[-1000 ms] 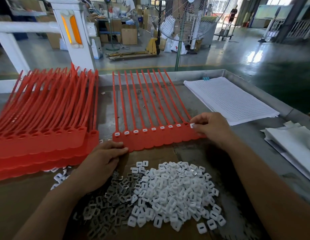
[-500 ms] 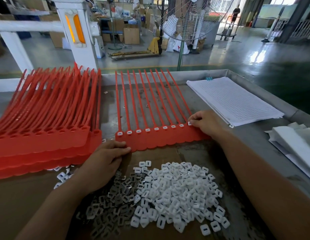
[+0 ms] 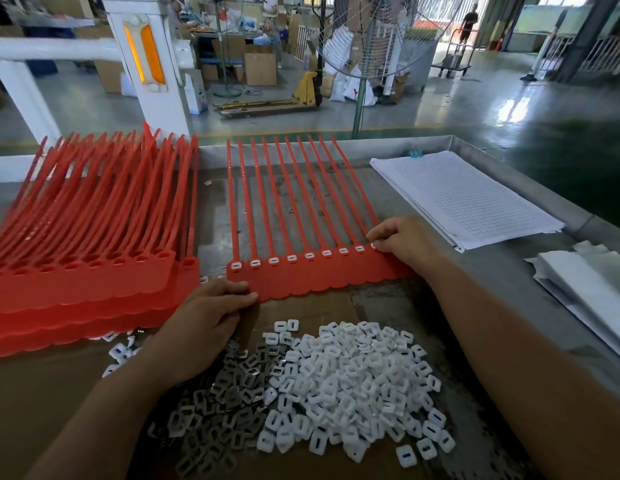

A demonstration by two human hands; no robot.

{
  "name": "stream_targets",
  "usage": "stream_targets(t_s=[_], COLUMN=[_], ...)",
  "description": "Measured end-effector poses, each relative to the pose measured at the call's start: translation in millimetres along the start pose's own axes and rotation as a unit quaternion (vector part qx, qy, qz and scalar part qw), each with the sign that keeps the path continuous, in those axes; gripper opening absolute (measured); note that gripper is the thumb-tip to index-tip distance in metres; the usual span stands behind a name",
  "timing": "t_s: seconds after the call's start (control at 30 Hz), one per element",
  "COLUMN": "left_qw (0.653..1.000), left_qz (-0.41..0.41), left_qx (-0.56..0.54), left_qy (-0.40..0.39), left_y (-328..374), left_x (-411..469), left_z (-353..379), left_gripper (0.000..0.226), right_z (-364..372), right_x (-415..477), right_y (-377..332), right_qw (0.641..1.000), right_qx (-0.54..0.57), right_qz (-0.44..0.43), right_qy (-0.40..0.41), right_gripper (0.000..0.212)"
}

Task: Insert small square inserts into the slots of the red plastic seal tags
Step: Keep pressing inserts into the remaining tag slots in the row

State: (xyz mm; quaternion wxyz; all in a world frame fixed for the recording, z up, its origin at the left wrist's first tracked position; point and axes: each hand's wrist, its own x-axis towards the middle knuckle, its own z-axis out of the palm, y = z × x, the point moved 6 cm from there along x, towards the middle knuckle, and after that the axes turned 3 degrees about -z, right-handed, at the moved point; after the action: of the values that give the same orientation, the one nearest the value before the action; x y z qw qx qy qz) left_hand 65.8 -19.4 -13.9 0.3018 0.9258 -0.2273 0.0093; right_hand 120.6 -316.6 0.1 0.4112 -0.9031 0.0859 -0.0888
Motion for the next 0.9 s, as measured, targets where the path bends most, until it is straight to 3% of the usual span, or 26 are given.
stream_targets(t_s=[0.33, 0.67, 0.9], left_qw=[1.000, 1.000, 1.000], left_qz=[0.010, 0.007, 0.009], left_qx=[0.005, 0.002, 0.012], left_qy=[0.005, 0.004, 0.005], left_y=[-1, 1, 1], left_x=[1, 2, 2], left_z=[1, 1, 1], left_gripper=[0.038, 0.038, 0.038], right_z=[-2, -3, -10], right_x=[9, 0, -15], right_y=[-6, -2, -8], right_qw=[0.996, 0.999, 0.999], right_qx=[0.005, -0.028, -0.048], right_qz=[0.081, 0.043, 0.005], right_qy=[-0.025, -0.010, -0.021], right_gripper=[0.022, 0.014, 0.020])
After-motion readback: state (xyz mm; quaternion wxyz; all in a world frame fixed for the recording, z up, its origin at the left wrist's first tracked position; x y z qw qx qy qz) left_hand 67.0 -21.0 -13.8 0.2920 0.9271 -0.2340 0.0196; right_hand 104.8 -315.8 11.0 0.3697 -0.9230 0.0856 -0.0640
